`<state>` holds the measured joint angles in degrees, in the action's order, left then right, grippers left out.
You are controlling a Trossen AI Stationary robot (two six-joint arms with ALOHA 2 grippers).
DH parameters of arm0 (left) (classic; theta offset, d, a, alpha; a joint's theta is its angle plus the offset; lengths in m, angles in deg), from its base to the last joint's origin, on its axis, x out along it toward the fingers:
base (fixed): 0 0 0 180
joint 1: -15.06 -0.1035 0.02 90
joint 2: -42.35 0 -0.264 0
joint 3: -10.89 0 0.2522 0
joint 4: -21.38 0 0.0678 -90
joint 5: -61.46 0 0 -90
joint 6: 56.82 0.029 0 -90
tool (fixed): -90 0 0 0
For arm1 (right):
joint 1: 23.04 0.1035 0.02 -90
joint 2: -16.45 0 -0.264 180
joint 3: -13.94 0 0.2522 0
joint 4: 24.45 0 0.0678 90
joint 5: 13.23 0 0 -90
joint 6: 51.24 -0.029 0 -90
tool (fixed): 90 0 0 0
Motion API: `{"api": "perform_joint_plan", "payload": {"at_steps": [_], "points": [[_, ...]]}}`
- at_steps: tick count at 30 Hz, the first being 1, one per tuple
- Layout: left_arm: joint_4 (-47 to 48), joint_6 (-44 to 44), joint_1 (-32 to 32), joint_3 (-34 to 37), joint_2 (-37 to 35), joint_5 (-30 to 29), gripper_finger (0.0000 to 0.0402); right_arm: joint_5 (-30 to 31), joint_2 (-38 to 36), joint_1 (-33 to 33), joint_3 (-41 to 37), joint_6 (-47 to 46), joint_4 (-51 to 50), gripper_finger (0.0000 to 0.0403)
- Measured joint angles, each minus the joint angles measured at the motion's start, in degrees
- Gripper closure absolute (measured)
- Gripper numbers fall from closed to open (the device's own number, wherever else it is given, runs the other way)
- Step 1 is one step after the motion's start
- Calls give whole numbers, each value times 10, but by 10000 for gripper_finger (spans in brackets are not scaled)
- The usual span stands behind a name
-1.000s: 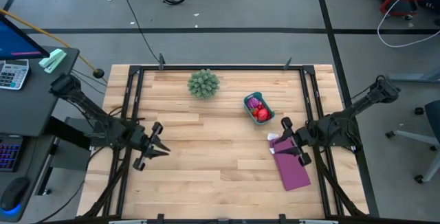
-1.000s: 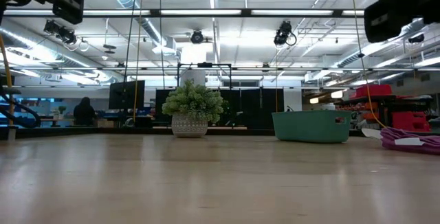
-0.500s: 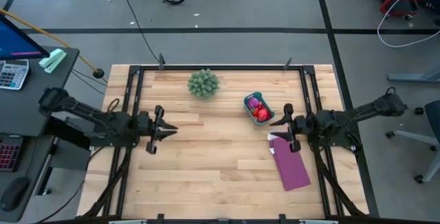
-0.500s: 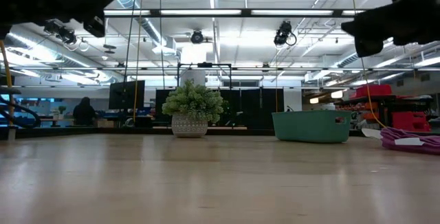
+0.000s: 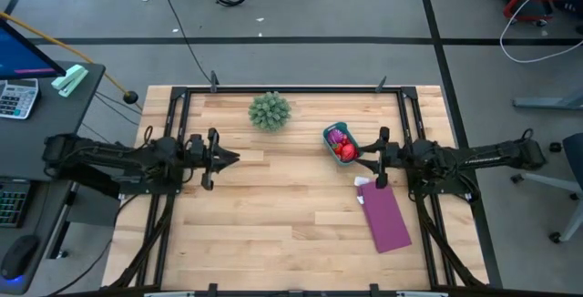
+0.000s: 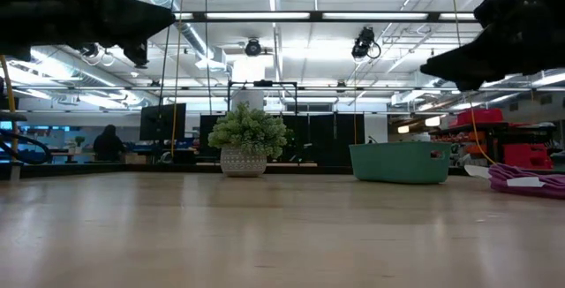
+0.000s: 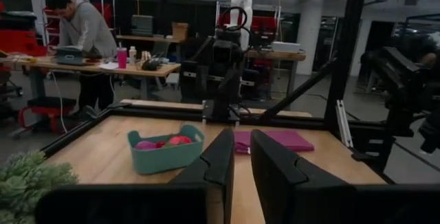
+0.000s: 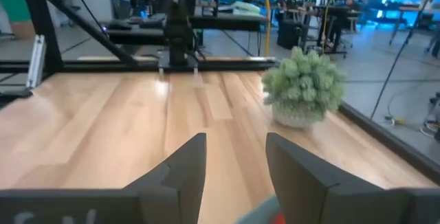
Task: Pick and placing Produce into tupperware
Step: Return to Home Position
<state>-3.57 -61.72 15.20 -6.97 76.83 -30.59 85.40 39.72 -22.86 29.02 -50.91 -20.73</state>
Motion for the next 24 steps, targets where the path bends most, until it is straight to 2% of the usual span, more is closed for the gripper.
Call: {"api": "perform_joint_plan", "payload": {"at_steps": [10,16,24], "points": [[45,0,0,0,0,0,344,-6,1,-1,-7,-11,2,243],[36,15,1,0,0,0,351,-6,2,-1,-7,-51,-12,243],[70,7,1,0,0,15,340,-6,2,-1,-7,-68,-12,243]]}}
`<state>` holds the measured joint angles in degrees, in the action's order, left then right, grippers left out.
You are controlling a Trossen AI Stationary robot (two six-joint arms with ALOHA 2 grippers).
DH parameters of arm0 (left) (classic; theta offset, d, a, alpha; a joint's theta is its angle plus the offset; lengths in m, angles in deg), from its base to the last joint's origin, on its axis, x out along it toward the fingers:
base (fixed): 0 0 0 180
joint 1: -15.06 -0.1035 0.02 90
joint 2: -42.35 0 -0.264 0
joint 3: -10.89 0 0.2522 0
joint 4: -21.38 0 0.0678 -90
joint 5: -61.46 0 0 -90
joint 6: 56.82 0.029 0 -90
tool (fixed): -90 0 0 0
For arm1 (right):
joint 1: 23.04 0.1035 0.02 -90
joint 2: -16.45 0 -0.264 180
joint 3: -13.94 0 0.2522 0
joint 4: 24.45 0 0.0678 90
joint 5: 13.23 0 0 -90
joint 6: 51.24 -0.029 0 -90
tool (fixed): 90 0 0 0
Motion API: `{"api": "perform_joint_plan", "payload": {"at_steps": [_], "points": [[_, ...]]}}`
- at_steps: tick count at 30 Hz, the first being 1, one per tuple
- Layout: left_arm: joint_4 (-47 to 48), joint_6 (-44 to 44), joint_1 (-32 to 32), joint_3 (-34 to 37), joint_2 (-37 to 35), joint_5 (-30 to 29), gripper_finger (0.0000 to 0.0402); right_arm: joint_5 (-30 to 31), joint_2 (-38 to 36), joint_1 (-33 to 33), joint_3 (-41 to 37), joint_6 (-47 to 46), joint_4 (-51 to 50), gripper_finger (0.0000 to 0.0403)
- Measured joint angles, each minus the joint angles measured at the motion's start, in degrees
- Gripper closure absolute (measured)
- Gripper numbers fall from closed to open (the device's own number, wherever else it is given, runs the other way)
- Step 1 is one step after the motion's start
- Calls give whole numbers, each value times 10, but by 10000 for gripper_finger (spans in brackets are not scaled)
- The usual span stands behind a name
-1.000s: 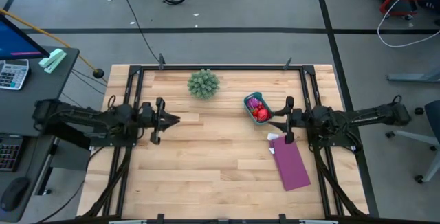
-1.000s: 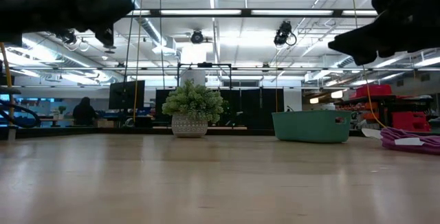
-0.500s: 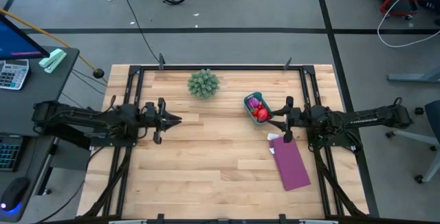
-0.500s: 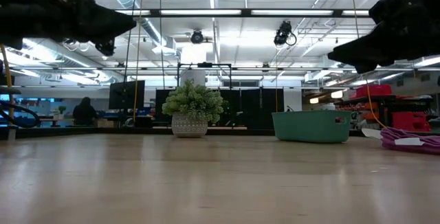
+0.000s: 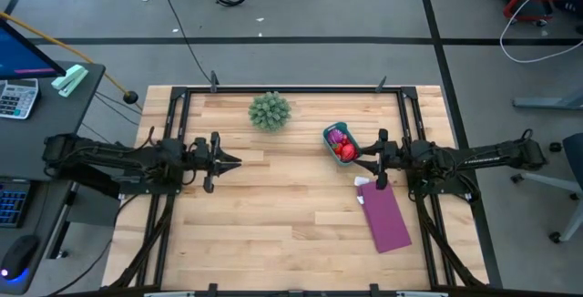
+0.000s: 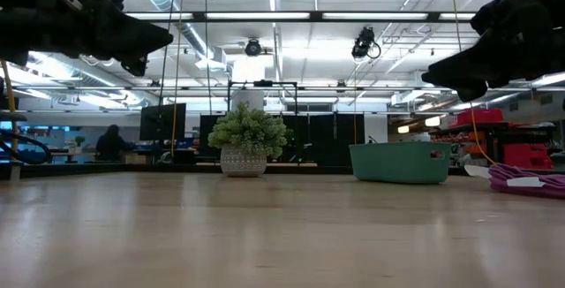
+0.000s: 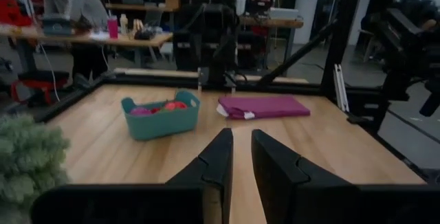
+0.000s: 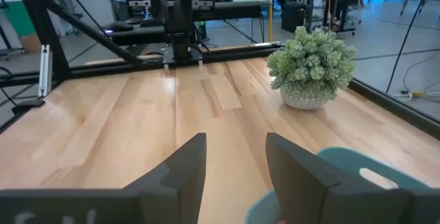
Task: Pick and placing Produce into tupperware
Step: Return to Home Position
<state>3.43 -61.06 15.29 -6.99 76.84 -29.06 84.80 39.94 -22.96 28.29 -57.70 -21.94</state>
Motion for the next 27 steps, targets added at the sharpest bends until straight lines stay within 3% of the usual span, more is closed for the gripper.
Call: {"api": "perform_joint_plan", "payload": {"at_steps": [18,27], "points": [[17,8,23,0,0,2,348,0,0,1,0,0,0,243],[27,1,26,0,45,2,350,0,-1,1,0,0,0,243]]}}
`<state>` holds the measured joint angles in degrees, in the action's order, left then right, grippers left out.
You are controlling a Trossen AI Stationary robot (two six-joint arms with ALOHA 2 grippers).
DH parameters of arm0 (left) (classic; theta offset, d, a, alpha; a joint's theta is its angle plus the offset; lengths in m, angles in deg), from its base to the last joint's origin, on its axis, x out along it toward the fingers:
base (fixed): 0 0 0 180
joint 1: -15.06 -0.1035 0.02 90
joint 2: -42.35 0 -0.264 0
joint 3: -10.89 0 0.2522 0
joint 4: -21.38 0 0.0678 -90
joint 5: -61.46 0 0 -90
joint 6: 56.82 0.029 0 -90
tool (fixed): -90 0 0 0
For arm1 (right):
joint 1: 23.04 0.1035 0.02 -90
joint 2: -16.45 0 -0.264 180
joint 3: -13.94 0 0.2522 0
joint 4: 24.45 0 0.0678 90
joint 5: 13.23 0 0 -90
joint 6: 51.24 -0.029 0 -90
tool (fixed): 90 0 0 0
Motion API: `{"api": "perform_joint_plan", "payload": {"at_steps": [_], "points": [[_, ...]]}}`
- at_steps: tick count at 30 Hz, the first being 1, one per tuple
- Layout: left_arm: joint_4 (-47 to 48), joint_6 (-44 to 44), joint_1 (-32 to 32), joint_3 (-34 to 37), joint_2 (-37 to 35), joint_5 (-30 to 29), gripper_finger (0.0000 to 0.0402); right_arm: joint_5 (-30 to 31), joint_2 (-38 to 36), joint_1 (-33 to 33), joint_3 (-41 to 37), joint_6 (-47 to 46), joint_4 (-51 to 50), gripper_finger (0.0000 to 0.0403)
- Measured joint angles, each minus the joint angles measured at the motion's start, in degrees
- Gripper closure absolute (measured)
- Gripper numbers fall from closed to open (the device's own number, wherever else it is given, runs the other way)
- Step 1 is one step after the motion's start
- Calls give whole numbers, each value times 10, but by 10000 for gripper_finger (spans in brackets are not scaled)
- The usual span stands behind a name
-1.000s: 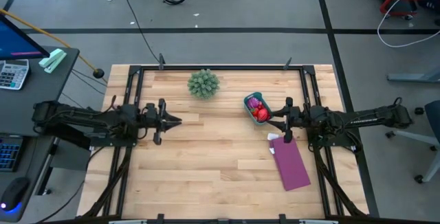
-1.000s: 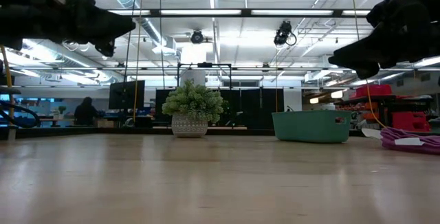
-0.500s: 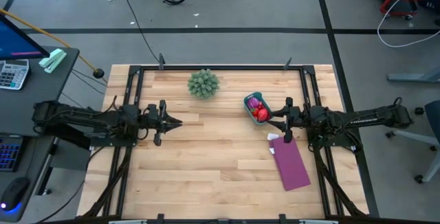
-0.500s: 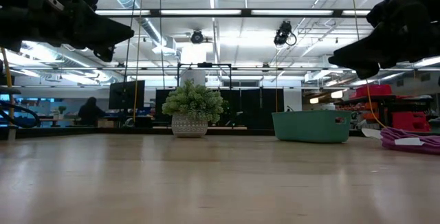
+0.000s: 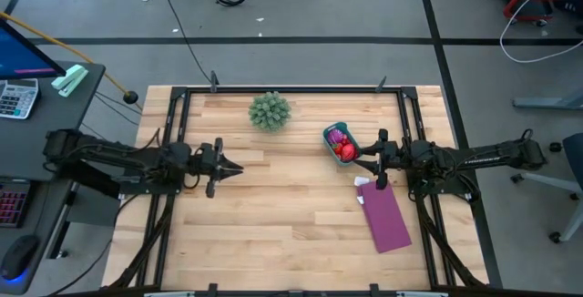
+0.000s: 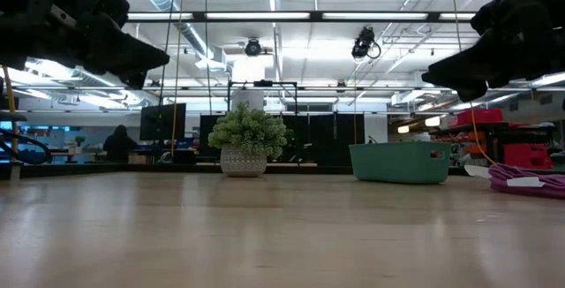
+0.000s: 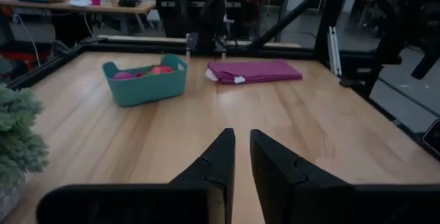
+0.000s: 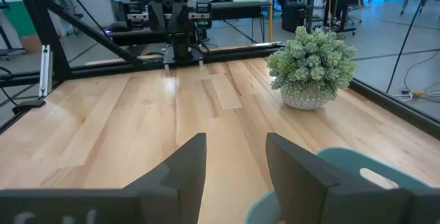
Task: Pick and placing Produce into tupperware
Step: Return to Home Position
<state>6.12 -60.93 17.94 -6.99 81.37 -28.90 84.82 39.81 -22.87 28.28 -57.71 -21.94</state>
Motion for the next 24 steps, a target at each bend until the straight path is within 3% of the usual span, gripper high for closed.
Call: {"api": "perform_joint_plan", "payload": {"at_steps": [9,19,24], "points": [[-11,-119,0,0,11,0,349,0,-49,0,0,0,-1,243],[-13,-133,0,0,4,0,345,0,-131,0,0,0,0,243],[-10,-132,0,0,-40,0,353,0,-149,0,0,0,0,243]]}}
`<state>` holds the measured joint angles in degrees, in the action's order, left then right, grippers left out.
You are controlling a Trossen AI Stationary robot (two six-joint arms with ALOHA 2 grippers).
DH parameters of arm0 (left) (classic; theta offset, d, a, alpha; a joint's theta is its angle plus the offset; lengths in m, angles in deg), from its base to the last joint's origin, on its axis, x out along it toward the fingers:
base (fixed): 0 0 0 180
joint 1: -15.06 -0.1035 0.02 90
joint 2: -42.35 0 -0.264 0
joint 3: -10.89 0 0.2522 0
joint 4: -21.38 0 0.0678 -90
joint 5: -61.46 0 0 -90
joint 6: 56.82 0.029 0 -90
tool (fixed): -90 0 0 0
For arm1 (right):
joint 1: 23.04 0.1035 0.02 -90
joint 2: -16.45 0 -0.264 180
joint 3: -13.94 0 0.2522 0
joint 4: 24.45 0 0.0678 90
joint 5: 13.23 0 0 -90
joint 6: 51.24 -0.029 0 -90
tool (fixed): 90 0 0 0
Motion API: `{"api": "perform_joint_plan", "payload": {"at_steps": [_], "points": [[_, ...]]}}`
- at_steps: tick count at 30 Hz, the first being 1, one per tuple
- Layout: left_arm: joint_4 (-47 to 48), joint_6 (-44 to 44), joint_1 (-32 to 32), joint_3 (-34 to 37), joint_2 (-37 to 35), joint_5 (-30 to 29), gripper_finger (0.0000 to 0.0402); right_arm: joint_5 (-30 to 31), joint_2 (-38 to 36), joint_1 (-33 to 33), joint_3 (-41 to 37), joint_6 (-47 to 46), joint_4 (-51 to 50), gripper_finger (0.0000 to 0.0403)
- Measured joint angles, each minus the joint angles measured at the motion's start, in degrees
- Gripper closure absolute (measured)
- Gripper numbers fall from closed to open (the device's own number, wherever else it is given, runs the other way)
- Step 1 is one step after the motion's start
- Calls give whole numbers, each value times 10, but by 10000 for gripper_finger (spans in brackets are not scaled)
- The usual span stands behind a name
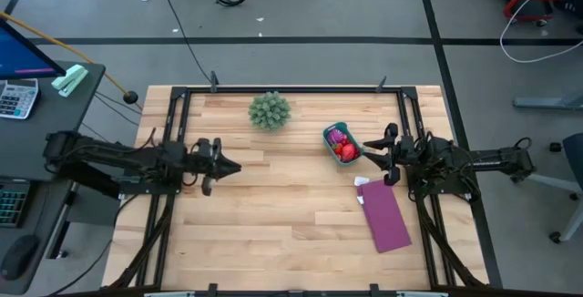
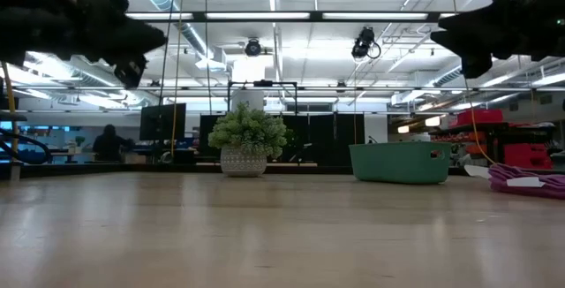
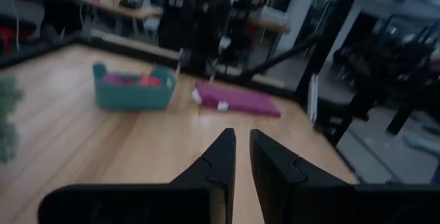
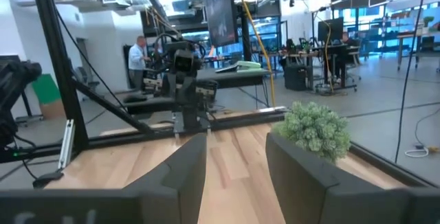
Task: Pick and placing Produce into tupperware
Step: Return to Home Position
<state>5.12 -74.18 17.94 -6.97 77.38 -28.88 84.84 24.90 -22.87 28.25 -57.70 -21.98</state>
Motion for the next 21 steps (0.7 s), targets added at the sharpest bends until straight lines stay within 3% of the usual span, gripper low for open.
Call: {"api": "perform_joint_plan", "payload": {"at_steps": [11,21], "points": [[-1,0,1,0,-108,0,342,0,-1,0,0,0,0,243],[1,0,51,0,-168,0,348,0,-3,0,0,0,0,243]]}}
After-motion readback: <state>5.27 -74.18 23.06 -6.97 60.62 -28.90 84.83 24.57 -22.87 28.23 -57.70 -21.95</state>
